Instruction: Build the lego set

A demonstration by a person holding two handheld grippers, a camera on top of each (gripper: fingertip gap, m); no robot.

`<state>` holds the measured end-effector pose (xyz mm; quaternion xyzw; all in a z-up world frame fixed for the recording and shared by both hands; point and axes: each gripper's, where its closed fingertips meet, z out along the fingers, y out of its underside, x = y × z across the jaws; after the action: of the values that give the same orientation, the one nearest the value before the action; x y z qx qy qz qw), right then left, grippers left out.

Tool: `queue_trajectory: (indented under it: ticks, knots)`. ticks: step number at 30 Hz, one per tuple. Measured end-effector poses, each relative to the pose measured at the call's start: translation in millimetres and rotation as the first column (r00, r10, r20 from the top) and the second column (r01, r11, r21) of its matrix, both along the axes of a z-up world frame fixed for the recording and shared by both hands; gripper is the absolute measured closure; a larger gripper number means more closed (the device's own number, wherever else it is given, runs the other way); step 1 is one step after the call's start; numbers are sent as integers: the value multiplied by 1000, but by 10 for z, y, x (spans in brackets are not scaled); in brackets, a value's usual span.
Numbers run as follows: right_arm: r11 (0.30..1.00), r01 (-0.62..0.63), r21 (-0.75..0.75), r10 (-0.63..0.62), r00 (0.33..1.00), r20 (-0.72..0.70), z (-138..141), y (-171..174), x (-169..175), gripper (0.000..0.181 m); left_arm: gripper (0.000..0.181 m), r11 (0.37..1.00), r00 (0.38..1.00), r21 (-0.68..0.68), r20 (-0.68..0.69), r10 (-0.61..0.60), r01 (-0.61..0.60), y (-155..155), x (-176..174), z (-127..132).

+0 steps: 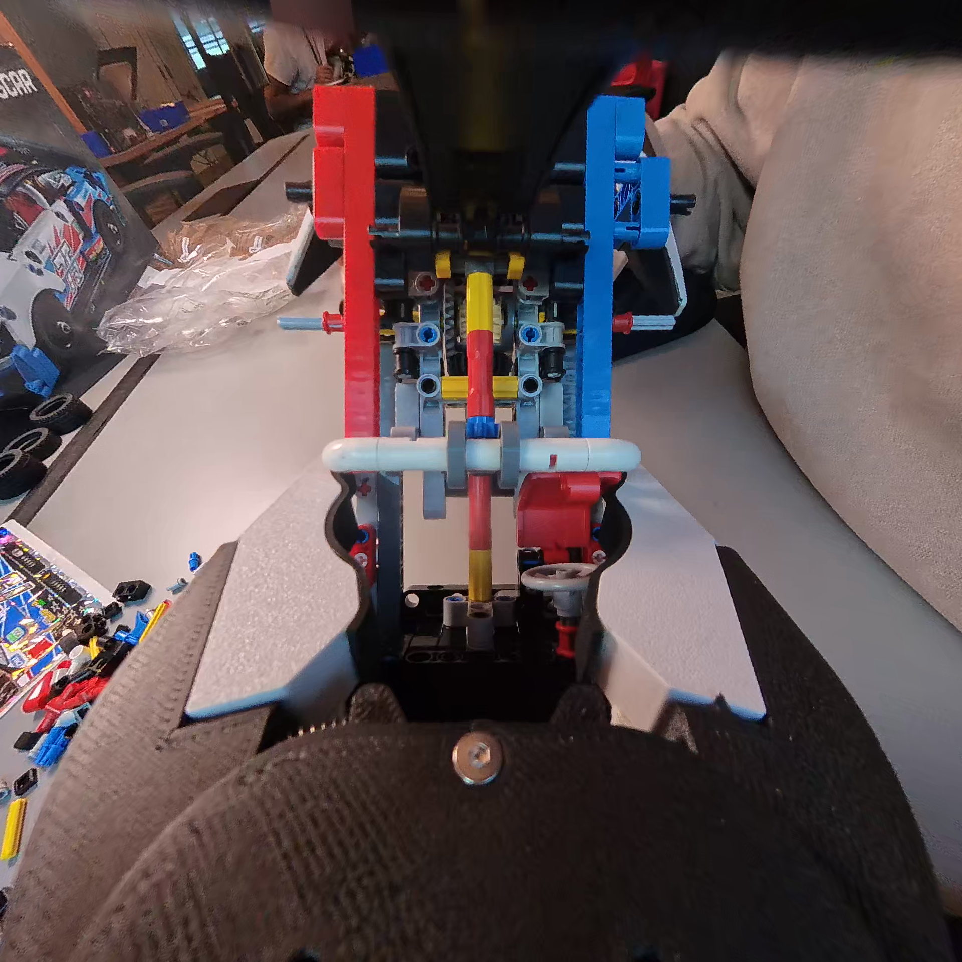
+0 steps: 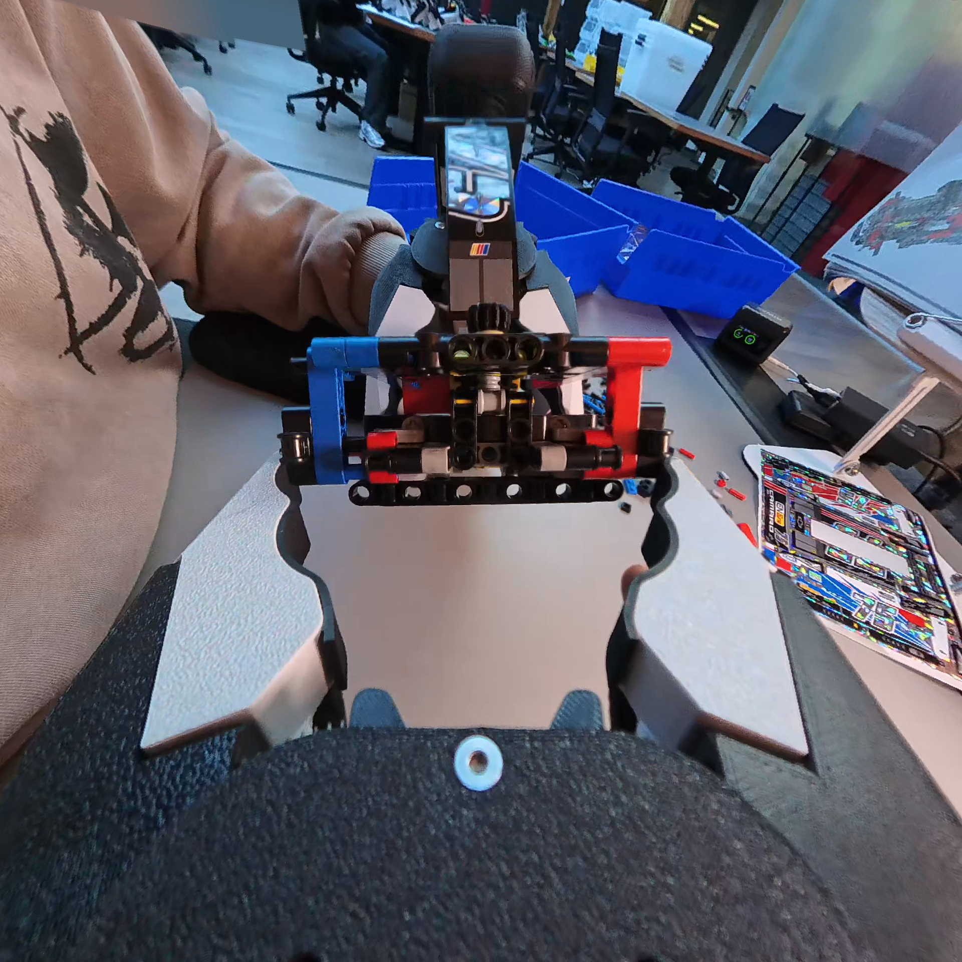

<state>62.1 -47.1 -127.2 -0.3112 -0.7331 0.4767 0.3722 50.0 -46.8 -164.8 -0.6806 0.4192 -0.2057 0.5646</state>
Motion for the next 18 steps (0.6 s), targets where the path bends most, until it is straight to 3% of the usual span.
queue_trajectory:
  ticks: [18]
  knots:
    - [996, 14, -86, -20, 998, -65, -66, 34, 25, 53, 87, 999, 999, -48, -50, 6, -8, 19, 49, -81]
